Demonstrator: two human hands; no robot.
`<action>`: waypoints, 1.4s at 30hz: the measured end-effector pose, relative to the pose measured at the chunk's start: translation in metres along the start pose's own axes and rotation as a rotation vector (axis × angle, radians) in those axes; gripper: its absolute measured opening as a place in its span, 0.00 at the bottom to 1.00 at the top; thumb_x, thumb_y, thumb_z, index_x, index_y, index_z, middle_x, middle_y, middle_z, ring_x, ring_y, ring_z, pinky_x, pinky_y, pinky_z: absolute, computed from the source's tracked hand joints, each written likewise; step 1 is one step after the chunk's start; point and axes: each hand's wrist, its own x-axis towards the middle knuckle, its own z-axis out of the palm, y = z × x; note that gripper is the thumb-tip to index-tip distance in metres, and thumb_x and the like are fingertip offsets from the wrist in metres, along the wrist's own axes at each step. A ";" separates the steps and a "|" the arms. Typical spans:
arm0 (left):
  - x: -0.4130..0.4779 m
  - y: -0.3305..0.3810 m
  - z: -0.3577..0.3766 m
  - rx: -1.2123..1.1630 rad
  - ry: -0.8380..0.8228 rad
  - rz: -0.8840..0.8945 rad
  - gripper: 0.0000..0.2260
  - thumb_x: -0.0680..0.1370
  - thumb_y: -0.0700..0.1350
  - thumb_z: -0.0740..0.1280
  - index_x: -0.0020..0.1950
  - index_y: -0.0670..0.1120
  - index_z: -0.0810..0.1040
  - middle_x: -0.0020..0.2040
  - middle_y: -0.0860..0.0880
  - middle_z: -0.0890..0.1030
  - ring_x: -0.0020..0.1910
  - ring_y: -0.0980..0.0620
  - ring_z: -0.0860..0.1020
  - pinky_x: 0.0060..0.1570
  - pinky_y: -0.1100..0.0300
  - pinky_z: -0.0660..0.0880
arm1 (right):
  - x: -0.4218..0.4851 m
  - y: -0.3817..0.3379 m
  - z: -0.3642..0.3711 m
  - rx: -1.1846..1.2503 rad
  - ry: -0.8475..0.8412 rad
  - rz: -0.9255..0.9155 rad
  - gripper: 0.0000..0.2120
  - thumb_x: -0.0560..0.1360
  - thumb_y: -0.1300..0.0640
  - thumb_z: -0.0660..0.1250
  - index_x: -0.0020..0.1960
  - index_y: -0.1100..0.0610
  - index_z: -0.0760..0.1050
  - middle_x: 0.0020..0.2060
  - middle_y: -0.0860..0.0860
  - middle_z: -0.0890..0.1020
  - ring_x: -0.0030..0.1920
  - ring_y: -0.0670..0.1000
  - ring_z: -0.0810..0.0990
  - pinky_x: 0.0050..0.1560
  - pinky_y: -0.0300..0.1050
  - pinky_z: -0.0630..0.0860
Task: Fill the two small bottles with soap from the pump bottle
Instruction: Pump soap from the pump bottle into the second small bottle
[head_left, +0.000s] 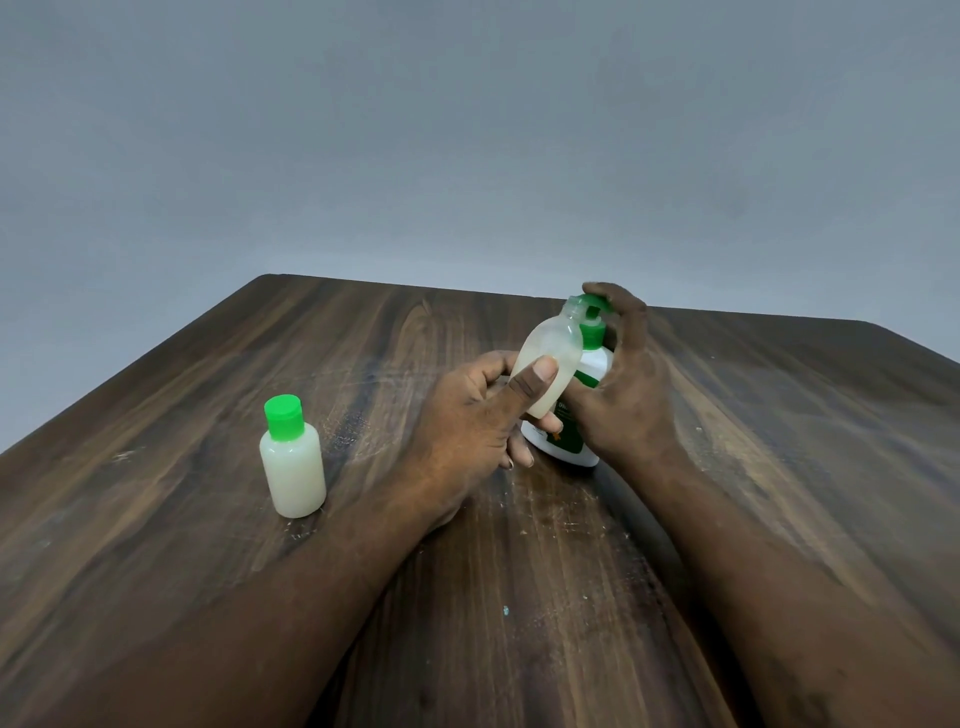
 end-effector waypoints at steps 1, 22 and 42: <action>0.000 0.000 0.000 0.008 -0.003 -0.002 0.17 0.80 0.58 0.67 0.60 0.47 0.82 0.44 0.44 0.88 0.26 0.53 0.78 0.28 0.63 0.74 | 0.000 0.000 0.000 -0.004 0.004 0.001 0.38 0.72 0.54 0.81 0.72 0.37 0.63 0.54 0.33 0.79 0.54 0.36 0.82 0.50 0.48 0.84; 0.000 0.001 0.001 -0.006 0.001 -0.003 0.18 0.79 0.60 0.67 0.60 0.49 0.82 0.44 0.45 0.88 0.27 0.51 0.77 0.29 0.62 0.74 | -0.001 0.000 0.001 0.013 -0.010 0.012 0.41 0.71 0.53 0.80 0.77 0.41 0.63 0.60 0.41 0.81 0.58 0.41 0.82 0.54 0.48 0.83; 0.000 0.000 0.001 -0.010 0.007 -0.003 0.16 0.81 0.58 0.67 0.59 0.47 0.82 0.44 0.44 0.88 0.26 0.52 0.77 0.28 0.62 0.74 | -0.001 0.000 0.000 0.035 -0.007 0.017 0.38 0.72 0.55 0.80 0.74 0.39 0.65 0.56 0.39 0.82 0.53 0.41 0.83 0.52 0.50 0.84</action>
